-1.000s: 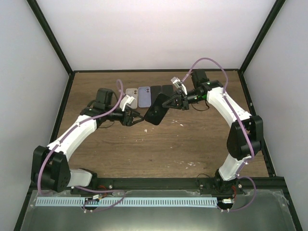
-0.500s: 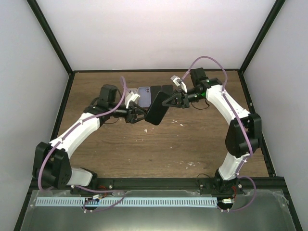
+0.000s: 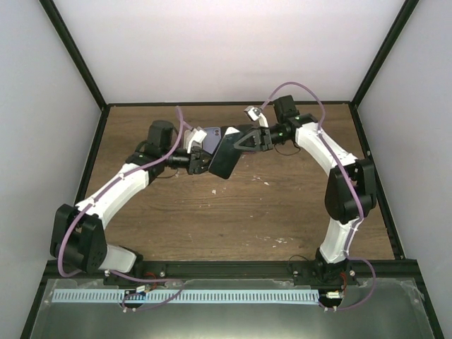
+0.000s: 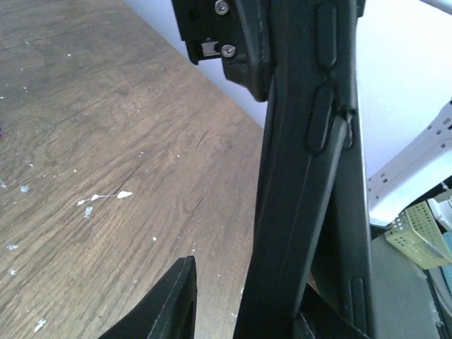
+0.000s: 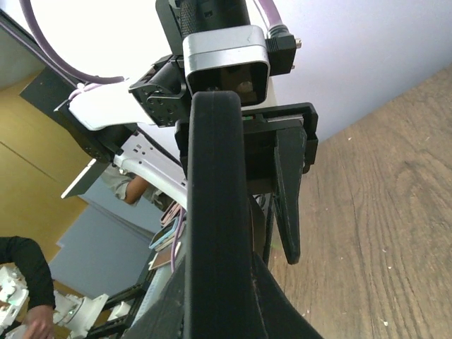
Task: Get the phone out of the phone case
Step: Remove the phone case from the phone.
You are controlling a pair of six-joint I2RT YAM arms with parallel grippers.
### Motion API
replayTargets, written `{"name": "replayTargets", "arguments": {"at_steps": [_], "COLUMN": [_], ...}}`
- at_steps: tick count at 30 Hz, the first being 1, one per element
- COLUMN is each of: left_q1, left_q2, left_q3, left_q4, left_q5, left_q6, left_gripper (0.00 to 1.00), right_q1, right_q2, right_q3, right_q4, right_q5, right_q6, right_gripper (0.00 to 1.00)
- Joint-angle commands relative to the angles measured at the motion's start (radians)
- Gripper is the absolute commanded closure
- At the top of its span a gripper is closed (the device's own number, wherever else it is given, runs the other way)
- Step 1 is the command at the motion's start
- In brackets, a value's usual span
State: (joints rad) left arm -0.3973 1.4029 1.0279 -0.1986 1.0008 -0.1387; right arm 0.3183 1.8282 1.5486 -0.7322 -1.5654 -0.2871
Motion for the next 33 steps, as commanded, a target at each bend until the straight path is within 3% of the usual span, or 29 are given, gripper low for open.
{"name": "replayTargets", "arguments": {"at_steps": [1, 8, 10, 14, 19, 24, 30, 33], "left_q1": [-0.027, 0.045, 0.075, 0.122, 0.151, 0.184, 0.202, 0.205], "left_q2": [0.009, 0.035, 0.038, 0.045, 0.054, 0.088, 0.130, 0.153], "left_q3": [0.011, 0.026, 0.017, -0.010, -0.038, -0.070, -0.055, -0.015], "left_q4": [0.098, 0.092, 0.120, 0.207, 0.302, 0.465, 0.437, 0.334], "left_q5": [0.103, 0.167, 0.183, 0.205, 0.196, 0.193, 0.181, 0.141], "left_q6": [-0.060, -0.143, -0.193, -0.321, -0.442, -0.670, -0.764, -0.761], "left_gripper": [0.72, 0.96, 1.00, 1.00, 1.00, 1.00, 1.00, 1.00], "right_q1": [0.038, 0.014, -0.005, -0.041, -0.056, -0.035, 0.074, 0.121], "right_q2": [0.023, 0.032, 0.029, 0.007, -0.049, -0.178, -0.263, -0.280], "right_q3": [0.057, 0.078, 0.084, 0.084, 0.054, -0.079, -0.145, -0.163], "right_q4": [0.128, 0.176, 0.195, 0.271, 0.352, 0.486, 0.495, 0.504], "right_q5": [-0.019, 0.078, 0.113, 0.212, 0.418, 0.630, 0.862, 0.943], "right_q6": [0.118, 0.177, 0.195, 0.246, 0.262, 0.215, 0.001, -0.062], "right_gripper": [0.99, 0.94, 0.86, 0.68, 0.61, 0.54, 0.53, 0.53]}}
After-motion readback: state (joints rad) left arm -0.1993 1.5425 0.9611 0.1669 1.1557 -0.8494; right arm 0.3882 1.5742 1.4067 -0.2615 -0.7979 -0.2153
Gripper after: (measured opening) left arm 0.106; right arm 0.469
